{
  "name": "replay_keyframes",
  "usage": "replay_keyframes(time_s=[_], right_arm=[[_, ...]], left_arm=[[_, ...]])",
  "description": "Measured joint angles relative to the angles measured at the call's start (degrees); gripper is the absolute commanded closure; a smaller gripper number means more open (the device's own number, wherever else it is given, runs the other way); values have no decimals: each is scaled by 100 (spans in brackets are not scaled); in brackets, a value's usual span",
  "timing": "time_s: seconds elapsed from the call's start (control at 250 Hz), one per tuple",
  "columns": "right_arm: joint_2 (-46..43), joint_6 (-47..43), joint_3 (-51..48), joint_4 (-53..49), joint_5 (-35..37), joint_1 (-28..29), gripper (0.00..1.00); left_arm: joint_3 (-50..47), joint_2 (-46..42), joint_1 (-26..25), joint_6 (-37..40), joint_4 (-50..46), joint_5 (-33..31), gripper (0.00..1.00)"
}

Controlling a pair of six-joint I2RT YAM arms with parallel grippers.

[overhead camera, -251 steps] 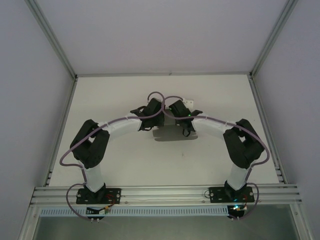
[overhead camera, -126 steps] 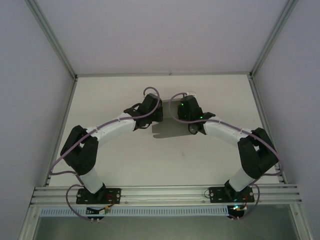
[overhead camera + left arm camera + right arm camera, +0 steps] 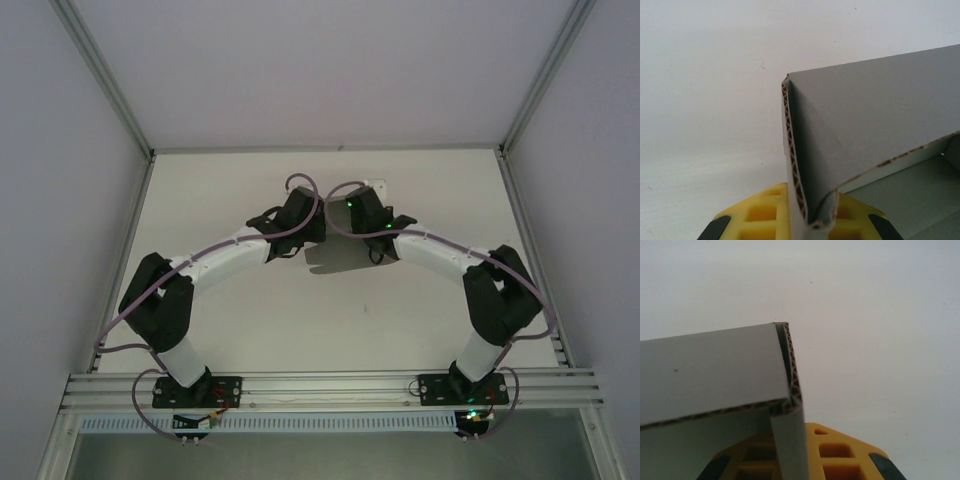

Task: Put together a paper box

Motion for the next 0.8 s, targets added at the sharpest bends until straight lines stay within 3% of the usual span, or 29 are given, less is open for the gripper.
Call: replay_keyframes(time_s=[0.224,0.267,0.323,0.399,0.571,0.687,0.799], right_arm=[[122,103,37,181,221,63,99],[107,50,4,289,188,61,82],[39,-15,-92,463,133,44,75],[-140,-136,-280,658,-129,-76,54],[-1119,-413,-796,708,-1576,-369,1],[-1880,-492,-925,713,-2498,-317,0],[-2557,-400,-1003,562,-2944,-291,0]], left_arm=[[114,22,4,-129,-136,-35,100],[175,39,7,-146,-197,-72,100],[249,74,9,-195,-297,-109,100],[310,94,7,-262,-404,-107,100],[570,142,94,-151,-603,39,100],[815,179,192,254,-608,365,100],[970,210,376,828,-774,874,100]])
